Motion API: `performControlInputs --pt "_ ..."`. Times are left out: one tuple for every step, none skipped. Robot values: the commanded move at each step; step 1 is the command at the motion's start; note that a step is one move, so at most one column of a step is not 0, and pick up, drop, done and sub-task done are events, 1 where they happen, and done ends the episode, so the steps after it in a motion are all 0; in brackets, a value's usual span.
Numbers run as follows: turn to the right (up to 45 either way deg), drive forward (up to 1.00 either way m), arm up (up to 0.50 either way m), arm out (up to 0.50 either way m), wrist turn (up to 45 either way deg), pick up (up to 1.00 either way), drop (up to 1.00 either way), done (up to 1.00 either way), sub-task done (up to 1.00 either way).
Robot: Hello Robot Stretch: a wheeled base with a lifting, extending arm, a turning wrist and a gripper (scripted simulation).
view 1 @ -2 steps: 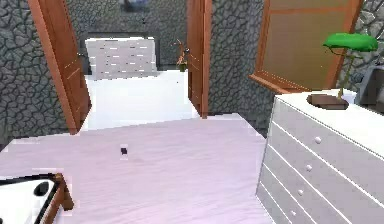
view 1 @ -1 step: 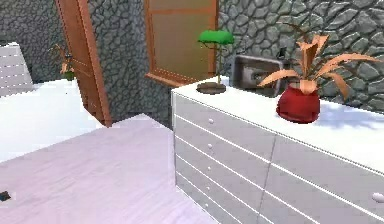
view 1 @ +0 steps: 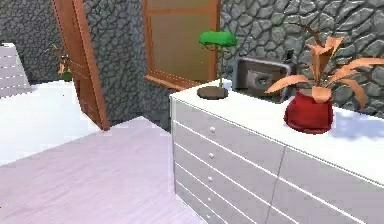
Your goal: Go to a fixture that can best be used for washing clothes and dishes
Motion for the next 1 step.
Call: performControlInputs --pt "-36.0 0.00 0.00 0.00 0.0 0.00 0.00 0.00 0.00"
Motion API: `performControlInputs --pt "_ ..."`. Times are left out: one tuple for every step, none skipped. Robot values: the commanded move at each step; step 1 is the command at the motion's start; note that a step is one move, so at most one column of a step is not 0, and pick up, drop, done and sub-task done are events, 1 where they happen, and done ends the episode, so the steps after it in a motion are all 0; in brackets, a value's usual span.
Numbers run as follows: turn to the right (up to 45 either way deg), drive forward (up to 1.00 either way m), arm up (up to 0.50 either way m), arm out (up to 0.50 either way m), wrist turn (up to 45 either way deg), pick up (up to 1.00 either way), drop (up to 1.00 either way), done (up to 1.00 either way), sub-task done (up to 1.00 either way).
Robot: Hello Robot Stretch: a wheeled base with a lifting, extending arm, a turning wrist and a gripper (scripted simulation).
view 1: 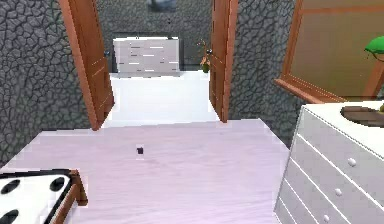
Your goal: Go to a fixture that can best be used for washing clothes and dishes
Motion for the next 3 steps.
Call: performControlInputs --pt "0.0 1.00 0.00 0.00 0.0 0.00 0.00 0.00 0.00" --pt "0.0 0.70 0.00 0.00 0.0 0.00 0.00 0.00 0.00" --pt "-9.0 0.00 0.00 0.00 0.0 0.00 0.00 0.00 0.00"
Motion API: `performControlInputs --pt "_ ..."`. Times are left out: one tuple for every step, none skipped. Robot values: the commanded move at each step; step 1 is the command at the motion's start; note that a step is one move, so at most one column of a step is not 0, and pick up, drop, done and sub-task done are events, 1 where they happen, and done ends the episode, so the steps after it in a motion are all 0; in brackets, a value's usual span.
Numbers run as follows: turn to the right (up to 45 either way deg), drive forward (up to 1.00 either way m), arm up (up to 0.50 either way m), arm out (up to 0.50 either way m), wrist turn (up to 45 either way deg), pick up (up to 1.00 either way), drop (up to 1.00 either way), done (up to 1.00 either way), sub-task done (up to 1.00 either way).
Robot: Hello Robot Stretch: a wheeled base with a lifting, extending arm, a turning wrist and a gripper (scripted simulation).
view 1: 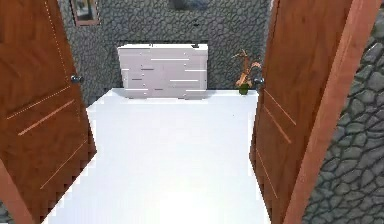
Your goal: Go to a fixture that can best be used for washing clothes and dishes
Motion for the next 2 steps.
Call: performControlInputs --pt "0.0 0.45 0.00 0.00 0.0 0.00 0.00 0.00 0.00" --pt "-12.0 0.00 0.00 0.00 0.0 0.00 0.00 0.00 0.00"
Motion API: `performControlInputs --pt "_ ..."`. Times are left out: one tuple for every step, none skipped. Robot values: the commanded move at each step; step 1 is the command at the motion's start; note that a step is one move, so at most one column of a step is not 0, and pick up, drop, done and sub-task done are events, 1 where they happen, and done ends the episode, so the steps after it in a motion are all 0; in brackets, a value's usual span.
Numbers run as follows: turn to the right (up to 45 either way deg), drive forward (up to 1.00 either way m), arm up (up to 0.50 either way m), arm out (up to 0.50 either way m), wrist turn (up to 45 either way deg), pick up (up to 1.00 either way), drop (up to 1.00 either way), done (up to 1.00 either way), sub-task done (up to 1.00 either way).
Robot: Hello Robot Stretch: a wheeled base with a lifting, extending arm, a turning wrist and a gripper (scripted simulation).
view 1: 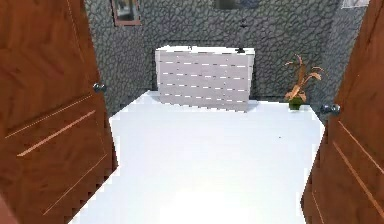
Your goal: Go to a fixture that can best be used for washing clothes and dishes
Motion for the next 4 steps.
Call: performControlInputs --pt "0.0 1.00 0.00 0.00 0.0 0.00 0.00 0.00 0.00" --pt "-3.0 0.00 0.00 0.00 0.0 0.00 0.00 0.00 0.00" --pt "0.0 0.75 0.00 0.00 0.0 0.00 0.00 0.00 0.00" --pt "-6.0 0.00 0.00 0.00 0.0 0.00 0.00 0.00 0.00"
